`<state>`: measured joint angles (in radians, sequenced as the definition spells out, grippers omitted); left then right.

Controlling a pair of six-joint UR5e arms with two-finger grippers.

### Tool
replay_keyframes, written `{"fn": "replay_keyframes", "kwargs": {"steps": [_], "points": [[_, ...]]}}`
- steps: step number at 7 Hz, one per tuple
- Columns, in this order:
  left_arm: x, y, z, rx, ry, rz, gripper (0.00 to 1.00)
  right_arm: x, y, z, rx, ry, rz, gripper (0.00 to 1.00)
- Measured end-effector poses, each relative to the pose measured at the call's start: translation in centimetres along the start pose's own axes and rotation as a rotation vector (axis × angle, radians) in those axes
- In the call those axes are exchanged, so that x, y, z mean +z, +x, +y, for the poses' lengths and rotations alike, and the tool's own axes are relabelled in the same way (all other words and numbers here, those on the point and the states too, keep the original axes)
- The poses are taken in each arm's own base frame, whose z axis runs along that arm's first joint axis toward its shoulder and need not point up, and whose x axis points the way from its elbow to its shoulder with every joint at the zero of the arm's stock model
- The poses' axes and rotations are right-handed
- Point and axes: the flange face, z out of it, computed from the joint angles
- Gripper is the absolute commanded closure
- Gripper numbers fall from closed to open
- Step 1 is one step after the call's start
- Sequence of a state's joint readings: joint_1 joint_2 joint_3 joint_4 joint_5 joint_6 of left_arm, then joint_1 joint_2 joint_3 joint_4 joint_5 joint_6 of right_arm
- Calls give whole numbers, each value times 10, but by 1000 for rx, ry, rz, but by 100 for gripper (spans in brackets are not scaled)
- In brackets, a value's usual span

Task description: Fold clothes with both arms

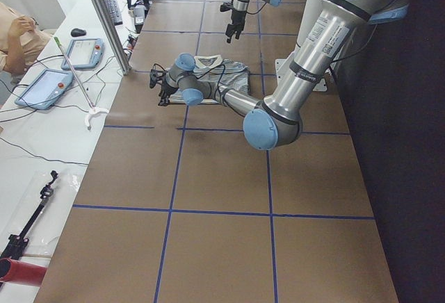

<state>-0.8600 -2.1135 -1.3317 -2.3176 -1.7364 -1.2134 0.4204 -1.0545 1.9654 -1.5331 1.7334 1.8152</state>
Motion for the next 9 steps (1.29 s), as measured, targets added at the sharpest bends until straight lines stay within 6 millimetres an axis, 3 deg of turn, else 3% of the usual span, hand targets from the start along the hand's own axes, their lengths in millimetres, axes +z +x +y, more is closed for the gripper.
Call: {"fn": "replay_keyframes", "kwargs": {"steps": [4, 6, 9], "points": [[-17, -9, 6, 1, 3, 17, 42, 62, -28, 57, -376, -53, 177, 0], [-17, -15, 8, 0, 1, 13, 42, 84, -37, 68, -506, -64, 249, 0], [-16, -17, 9, 0, 0, 11, 42, 108, -49, 77, -550, -55, 295, 0]]}}
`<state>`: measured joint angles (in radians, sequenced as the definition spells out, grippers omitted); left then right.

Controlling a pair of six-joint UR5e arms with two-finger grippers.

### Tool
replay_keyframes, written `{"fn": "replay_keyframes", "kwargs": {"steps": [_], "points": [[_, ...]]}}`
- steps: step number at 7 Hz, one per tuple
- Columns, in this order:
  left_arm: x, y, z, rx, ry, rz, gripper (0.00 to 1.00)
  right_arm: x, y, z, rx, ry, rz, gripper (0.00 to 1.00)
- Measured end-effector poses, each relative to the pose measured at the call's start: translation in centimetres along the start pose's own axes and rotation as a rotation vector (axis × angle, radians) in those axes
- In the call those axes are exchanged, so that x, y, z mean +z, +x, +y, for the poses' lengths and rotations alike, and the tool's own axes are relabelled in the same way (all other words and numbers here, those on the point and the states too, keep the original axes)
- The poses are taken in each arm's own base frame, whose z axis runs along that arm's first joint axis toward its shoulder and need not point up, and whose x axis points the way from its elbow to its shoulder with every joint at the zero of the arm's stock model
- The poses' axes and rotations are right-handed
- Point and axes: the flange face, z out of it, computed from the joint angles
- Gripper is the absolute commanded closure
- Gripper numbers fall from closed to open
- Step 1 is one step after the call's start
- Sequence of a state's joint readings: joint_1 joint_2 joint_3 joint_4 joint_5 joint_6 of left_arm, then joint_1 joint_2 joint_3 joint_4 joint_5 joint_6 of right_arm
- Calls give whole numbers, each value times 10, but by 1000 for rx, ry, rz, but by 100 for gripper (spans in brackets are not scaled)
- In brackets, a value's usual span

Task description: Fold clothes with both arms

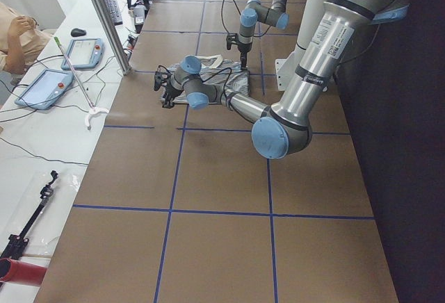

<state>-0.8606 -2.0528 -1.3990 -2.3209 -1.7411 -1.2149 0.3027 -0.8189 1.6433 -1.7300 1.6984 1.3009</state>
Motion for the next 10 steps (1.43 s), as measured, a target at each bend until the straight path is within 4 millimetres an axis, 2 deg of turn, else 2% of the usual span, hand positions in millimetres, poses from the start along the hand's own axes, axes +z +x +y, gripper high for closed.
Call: {"fn": "replay_keyframes", "kwargs": {"steps": [3, 5, 6, 9, 10], "points": [[0, 0, 0, 0, -1, 0, 42, 16, 0, 1, -23, -10, 30, 0], [0, -1, 0, 0, 0, 0, 43, 21, 9, 3, -29, -19, 57, 0], [0, -1, 1, 0, 0, 0, 43, 23, 20, 4, -41, -25, 72, 0], [0, -1, 1, 1, -1, 0, 43, 19, 87, 12, -104, -28, 88, 0], [0, -1, 1, 1, -1, 0, 43, 13, 96, 11, -114, -27, 88, 0]]}}
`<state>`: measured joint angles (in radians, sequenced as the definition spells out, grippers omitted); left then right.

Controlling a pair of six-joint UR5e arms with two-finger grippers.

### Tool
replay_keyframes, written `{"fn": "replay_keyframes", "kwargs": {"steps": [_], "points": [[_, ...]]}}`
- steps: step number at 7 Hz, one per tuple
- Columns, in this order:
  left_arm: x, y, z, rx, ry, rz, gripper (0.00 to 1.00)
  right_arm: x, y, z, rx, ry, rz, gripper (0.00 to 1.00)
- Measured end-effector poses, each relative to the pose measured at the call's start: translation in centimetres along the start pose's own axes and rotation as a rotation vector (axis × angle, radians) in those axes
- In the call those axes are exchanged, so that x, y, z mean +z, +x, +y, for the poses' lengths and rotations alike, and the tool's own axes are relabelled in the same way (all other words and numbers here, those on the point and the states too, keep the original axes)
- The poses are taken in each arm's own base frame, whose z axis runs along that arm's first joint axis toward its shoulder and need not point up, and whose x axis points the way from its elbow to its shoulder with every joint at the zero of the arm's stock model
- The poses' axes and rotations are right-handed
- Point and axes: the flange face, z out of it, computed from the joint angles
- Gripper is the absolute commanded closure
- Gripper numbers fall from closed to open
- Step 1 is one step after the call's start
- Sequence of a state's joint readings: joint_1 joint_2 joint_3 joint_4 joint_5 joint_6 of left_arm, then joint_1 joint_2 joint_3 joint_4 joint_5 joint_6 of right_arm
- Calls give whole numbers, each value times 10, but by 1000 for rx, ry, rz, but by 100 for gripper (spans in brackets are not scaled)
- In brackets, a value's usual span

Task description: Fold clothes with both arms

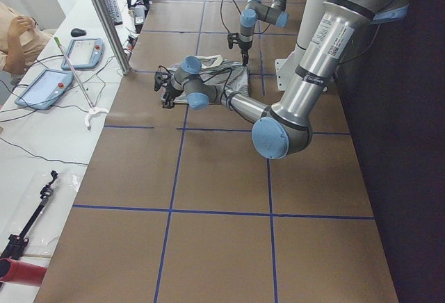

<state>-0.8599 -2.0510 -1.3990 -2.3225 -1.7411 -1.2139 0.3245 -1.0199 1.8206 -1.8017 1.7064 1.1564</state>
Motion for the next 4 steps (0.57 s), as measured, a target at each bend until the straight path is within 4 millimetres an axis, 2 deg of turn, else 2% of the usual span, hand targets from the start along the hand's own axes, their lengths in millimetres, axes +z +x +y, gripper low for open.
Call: {"fn": "replay_keyframes", "kwargs": {"steps": [2, 4], "points": [[-2, 0, 0, 0, -1, 3, 43, -17, -5, -9, -6, 24, -24, 0], [-8, -4, 5, 0, -19, 15, 43, -39, -29, -29, 1, 54, -57, 0]]}}
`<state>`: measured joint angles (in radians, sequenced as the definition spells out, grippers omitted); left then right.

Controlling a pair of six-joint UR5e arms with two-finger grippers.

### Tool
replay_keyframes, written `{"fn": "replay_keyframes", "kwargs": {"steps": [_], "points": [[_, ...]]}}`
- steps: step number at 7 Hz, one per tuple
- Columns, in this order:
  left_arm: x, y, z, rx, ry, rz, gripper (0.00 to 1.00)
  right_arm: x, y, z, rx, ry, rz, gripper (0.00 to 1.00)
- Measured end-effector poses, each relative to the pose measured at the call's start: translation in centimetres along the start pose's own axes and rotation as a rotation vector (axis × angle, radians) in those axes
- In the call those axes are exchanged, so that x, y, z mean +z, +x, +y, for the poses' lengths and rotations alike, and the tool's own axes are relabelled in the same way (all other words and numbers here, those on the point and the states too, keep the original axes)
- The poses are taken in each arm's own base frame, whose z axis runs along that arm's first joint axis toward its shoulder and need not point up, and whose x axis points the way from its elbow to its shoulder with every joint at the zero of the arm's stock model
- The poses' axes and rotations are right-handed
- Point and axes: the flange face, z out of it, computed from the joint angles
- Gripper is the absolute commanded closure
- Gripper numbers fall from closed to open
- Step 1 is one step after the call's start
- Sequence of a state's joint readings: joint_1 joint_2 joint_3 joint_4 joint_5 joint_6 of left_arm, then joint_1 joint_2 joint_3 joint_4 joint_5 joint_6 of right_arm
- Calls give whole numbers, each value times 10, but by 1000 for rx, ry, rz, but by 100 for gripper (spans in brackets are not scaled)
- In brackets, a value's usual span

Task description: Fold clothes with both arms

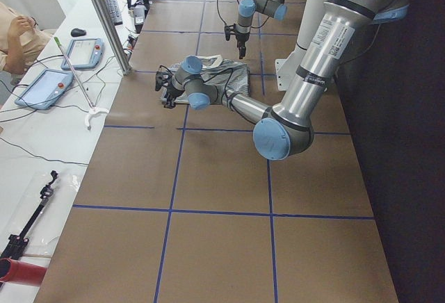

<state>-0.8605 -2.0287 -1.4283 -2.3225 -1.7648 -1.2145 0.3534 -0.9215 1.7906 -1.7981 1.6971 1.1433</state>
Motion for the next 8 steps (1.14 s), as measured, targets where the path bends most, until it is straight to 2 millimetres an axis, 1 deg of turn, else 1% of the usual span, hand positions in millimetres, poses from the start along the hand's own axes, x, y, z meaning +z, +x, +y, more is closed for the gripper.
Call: {"fn": "replay_keyframes", "kwargs": {"steps": [1, 2, 3, 5, 8], "points": [[-3, -2, 2, 1, -6, 4, 43, 0, -22, -13, 3, 3, 0, 0], [-4, -2, 3, 1, -8, 7, 43, 7, -41, -24, 5, 3, 2, 0], [-6, -3, 4, 1, -9, 8, 43, 17, -52, -31, 6, 7, -4, 0], [-10, -4, 5, 1, -8, 11, 43, 26, -56, -39, 9, 13, -8, 0], [-14, -2, 5, 2, -5, 20, 42, 33, -50, -47, 7, 12, 8, 0]]}}
